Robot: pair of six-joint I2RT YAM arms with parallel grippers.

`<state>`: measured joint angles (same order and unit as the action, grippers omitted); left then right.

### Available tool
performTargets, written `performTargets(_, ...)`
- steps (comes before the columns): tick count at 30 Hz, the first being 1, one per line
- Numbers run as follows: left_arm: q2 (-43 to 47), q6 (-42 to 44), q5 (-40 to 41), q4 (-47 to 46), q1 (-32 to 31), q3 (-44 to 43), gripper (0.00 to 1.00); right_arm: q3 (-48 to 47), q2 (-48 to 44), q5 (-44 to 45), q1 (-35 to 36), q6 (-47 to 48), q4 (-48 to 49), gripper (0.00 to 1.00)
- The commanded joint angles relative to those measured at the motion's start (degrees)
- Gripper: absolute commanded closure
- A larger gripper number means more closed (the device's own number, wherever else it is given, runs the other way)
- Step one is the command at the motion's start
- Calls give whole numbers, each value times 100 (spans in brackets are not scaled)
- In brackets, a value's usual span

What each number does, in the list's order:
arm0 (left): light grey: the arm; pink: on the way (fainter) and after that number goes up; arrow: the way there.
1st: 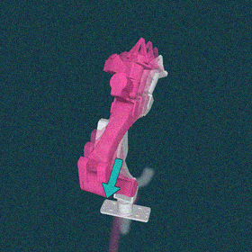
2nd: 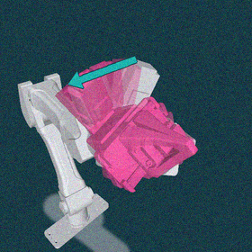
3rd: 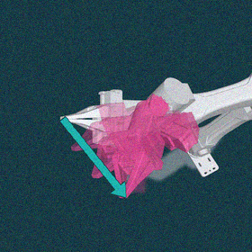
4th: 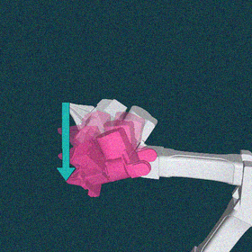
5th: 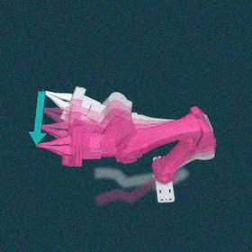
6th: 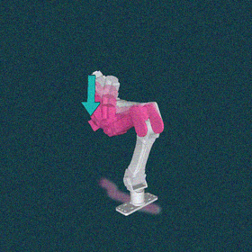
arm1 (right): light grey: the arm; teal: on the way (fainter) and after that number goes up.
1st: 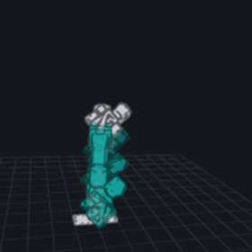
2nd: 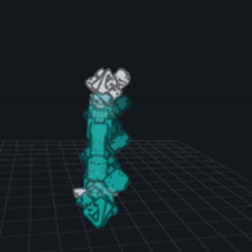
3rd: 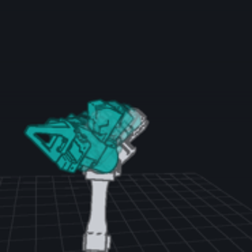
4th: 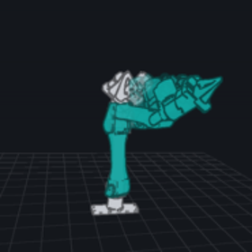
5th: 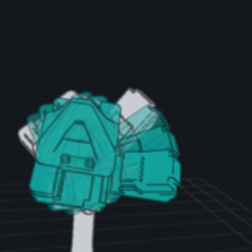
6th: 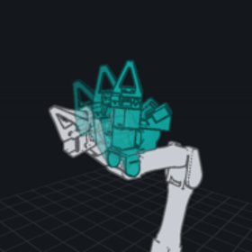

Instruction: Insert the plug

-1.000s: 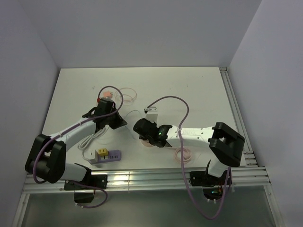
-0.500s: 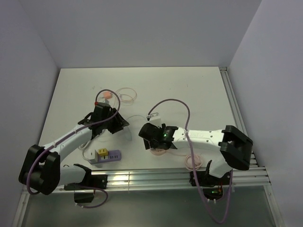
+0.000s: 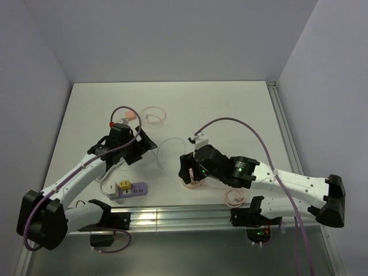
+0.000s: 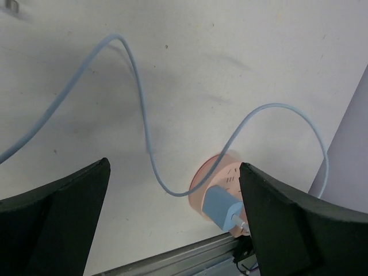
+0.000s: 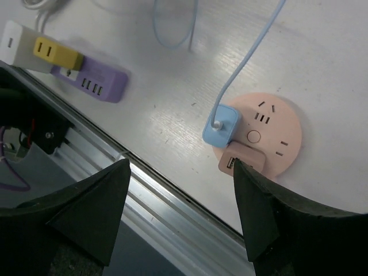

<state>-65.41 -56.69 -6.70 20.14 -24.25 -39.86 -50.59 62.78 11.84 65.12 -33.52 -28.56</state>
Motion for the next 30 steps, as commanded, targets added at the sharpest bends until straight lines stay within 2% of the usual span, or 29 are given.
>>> performTargets(1, 405, 44, 544, 411, -36, -584, 0, -38, -582, 167, 27, 126, -96, 21)
performTargets(3, 459, 131, 878, 718, -36, -1049, 0, -170, -767, 415, 9, 56, -264, 21)
performTargets(6, -146, 587, 1556, 1279, -36, -2172, 1, -443, -812, 618, 9, 64, -510, 22)
performTargets(7, -635, 710, 1706, 1473, -27, -2489, 1, -487, -829, 592, 1, 99, -511, 23)
performTargets(8, -892, 946, 2107, 1614, -27, -3101, 3, -496, -820, 583, 9, 135, -493, 23)
performTargets(12, -2114, 1414, 3296, 2133, 17, -4344, 14, -505, -794, 460, 0, 363, -466, 24)
performTargets(15, -2862, 2326, 3666, 1846, 105, -4891, 24, -435, -785, 302, -17, 495, -458, 25)
performTargets(16, -3081, 2668, 3719, 1314, 113, -4839, 27, -356, -820, 232, -17, 539, -440, 25)
performTargets(17, -3214, 3516, 3659, 1099, 122, -4821, 34, -312, -855, 101, -35, 574, -423, 25)
performTargets(20, -3986, 4680, 3281, 1113, 262, -5083, 33, -127, -987, -111, -122, 750, -370, 25)
performTargets(24, -4813, 5447, 2657, 1352, 684, -5488, 30, 75, -1128, -750, -447, 934, -230, 25)
performTargets(29, -4973, 6677, 1875, 659, 1027, -5138, 23, 233, -1172, -1622, -974, 1049, -54, 25)
performTargets(30, -4903, 6784, 1813, 223, 1071, -5007, 22, 251, -1163, -1684, -1019, 1049, -27, 25)
